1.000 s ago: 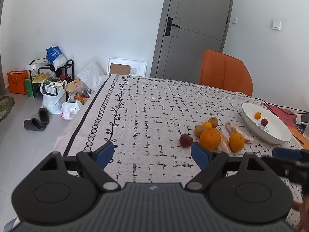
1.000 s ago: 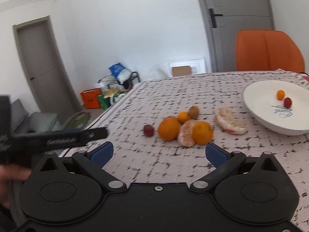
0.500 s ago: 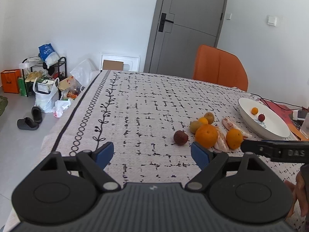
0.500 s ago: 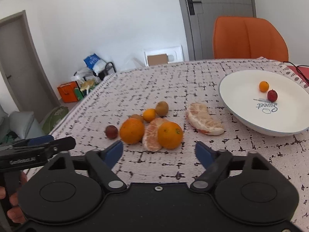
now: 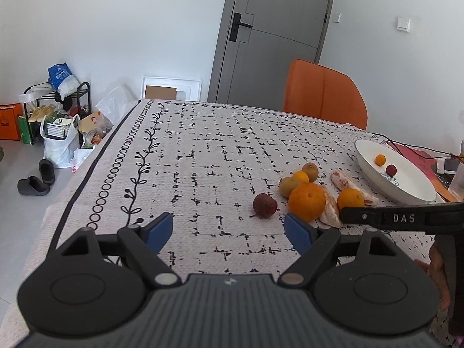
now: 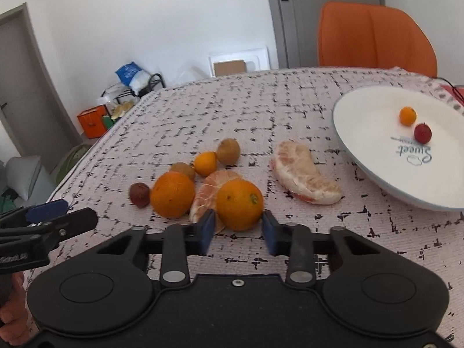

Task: Organize fruits
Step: 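Grasp the large orange with the right gripper while the left grasps the dark plum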

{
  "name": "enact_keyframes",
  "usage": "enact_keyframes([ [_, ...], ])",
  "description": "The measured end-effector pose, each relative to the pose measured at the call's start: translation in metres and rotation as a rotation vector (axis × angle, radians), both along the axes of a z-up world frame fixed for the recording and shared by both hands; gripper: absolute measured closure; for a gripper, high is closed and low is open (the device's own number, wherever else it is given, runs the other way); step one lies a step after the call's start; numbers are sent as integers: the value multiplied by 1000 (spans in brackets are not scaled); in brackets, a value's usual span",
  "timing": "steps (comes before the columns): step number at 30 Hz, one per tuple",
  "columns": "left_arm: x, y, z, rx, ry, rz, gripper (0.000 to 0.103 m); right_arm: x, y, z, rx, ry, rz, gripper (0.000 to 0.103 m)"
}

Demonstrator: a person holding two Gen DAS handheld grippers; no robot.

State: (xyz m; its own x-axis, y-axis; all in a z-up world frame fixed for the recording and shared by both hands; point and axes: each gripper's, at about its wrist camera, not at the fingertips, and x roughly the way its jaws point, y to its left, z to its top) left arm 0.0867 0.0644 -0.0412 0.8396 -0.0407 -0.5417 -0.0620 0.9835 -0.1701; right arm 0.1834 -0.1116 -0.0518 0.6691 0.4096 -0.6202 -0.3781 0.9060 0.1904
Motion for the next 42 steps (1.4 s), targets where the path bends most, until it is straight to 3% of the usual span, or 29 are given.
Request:
enact_keyframes([
  [18, 26, -21, 1, 41, 4, -68, 29, -9, -20, 3, 37, 17, 1, 73],
  [21, 32, -25, 0, 47, 13, -73, 36, -11, -24, 4, 49, 13, -7, 72],
  [25, 40, -29, -3, 58, 29, -75, 44, -10, -24, 6, 40, -12, -13, 58],
  [31, 47, -31, -6, 71, 37, -74, 49, -1, -22, 3, 49, 13, -9, 51],
  [34, 52, -30, -9, 65, 52, -74, 58, 1, -19, 0, 43, 15, 4, 52],
  [36, 54, -30, -12, 63, 64, -77, 63, 0, -17, 0, 36, 14, 13, 58],
  [37, 55, -31, -13, 66, 66, -81, 69, 0, -16, 0, 36, 14, 20, 68],
  [39, 57, -33, -14, 77, 66, -85, 80, 0, -16, 1, 38, 22, 31, 68],
  [42, 56, -34, -11, 69, 62, -83, 82, -1, -18, 3, 43, 27, 28, 68],
])
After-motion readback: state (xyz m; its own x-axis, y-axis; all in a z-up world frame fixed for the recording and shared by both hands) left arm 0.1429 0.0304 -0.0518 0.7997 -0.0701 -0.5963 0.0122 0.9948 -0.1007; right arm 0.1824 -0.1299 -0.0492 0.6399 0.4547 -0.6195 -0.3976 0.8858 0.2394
